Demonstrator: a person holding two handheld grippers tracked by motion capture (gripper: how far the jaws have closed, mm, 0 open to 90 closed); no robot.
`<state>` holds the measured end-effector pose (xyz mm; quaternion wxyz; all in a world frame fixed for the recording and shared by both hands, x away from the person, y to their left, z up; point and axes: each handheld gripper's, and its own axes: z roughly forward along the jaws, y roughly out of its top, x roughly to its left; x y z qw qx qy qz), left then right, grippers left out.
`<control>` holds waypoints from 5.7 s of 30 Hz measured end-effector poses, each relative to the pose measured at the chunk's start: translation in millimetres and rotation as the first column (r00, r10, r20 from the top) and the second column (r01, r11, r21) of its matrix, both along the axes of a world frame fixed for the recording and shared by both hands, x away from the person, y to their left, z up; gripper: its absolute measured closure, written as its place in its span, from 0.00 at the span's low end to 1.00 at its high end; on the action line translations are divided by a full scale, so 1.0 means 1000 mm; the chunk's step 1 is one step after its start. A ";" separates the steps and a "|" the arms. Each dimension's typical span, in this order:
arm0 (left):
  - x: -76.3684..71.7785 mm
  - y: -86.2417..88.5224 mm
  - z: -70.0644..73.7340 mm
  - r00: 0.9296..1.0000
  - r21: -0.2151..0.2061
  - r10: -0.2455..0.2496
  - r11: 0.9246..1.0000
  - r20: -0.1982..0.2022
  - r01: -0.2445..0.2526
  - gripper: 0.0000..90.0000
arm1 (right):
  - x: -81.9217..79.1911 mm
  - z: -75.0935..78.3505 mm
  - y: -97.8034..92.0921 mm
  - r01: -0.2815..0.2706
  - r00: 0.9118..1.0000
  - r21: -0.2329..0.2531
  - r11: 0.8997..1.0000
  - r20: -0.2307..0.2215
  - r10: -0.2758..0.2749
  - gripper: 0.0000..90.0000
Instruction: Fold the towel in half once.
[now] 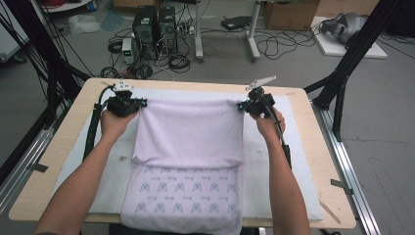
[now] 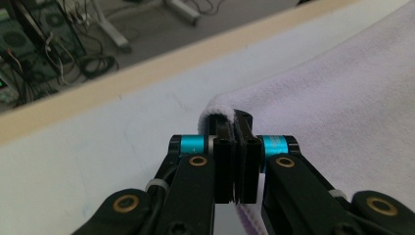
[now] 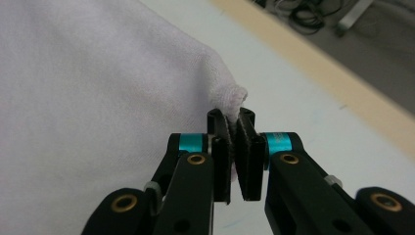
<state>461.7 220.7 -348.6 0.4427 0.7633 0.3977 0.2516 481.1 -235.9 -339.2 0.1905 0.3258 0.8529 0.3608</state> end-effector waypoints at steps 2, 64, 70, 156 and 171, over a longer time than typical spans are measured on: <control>0.003 -0.001 0.010 1.000 0.002 -0.003 1.000 0.014 0.003 0.98 | 0.007 0.020 -0.004 0.009 1.000 -0.009 1.000 0.024 -0.009 0.96; -0.168 0.022 -0.057 0.927 0.015 -0.368 0.929 -0.073 0.370 0.96 | -0.167 -0.051 -0.009 -0.297 0.947 0.134 0.945 -0.083 0.309 0.95; -0.197 0.028 -0.063 0.906 0.034 -0.407 0.910 -0.113 0.413 0.66 | -0.192 -0.070 -0.016 -0.325 0.931 0.151 0.933 -0.122 0.344 0.71; 0.029 -0.015 0.005 0.994 0.096 0.086 0.991 0.067 -0.093 0.76 | 0.016 -0.007 -0.002 0.066 0.997 0.051 0.997 0.027 -0.068 0.83; -0.008 0.006 -0.039 0.994 0.037 -0.028 0.999 -0.103 0.031 0.56 | -0.008 -0.032 -0.003 -0.008 0.986 0.034 0.999 -0.164 0.013 0.52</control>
